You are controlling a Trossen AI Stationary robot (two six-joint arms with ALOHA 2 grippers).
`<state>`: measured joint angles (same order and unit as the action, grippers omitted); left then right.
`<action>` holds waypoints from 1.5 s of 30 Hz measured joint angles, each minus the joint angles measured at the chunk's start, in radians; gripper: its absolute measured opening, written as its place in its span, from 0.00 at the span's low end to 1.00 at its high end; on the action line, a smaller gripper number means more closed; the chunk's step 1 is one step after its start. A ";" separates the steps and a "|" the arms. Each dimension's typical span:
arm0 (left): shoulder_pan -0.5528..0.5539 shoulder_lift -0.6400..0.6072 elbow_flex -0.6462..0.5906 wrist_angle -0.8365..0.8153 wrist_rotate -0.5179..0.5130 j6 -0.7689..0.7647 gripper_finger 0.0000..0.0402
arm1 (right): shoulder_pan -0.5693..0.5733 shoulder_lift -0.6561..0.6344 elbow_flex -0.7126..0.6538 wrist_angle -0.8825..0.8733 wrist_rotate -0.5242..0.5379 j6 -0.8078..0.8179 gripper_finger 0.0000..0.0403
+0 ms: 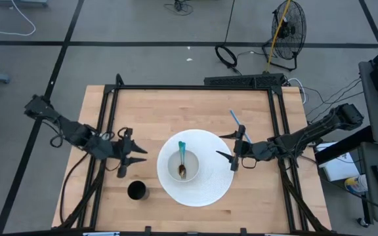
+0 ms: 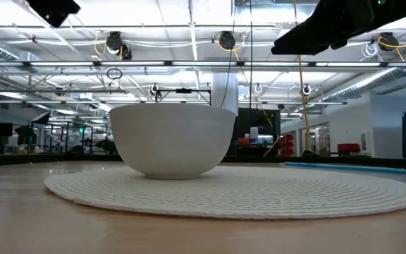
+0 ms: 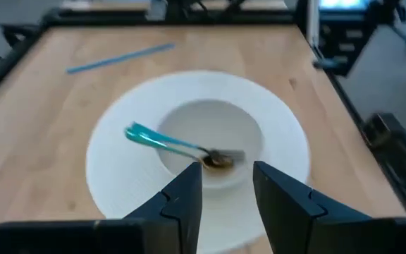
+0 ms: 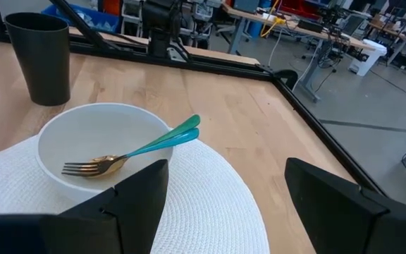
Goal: Pick & Place Utensil
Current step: Put the black cup on the white mat to the right of the white bowl
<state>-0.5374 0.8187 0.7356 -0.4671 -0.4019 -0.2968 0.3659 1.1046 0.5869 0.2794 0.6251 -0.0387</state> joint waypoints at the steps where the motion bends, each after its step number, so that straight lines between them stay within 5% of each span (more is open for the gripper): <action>1: -0.017 0.016 0.022 -0.036 0.000 -0.014 0.33 | 0.000 0.000 0.000 0.000 -0.001 0.000 0.69; 10: -0.109 0.162 0.139 -0.250 0.011 -0.162 0.33 | 0.000 0.000 0.000 -0.003 -0.001 0.000 0.69; 25: -0.126 0.281 0.147 -0.294 0.270 -0.332 0.33 | 0.000 0.000 0.000 -0.002 -0.002 0.001 0.69; 41: -0.125 0.416 0.147 -0.283 0.368 -0.398 0.33 | 0.000 0.000 0.000 -0.001 -0.002 0.019 0.69; 45: -0.125 0.429 0.147 -0.284 0.373 -0.409 0.27 | 0.000 0.000 0.000 -0.001 -0.002 0.019 0.69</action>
<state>-0.6624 1.2477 0.8822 -0.7509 -0.0287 -0.7057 0.3656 1.1046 0.5869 0.2783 0.6231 -0.0196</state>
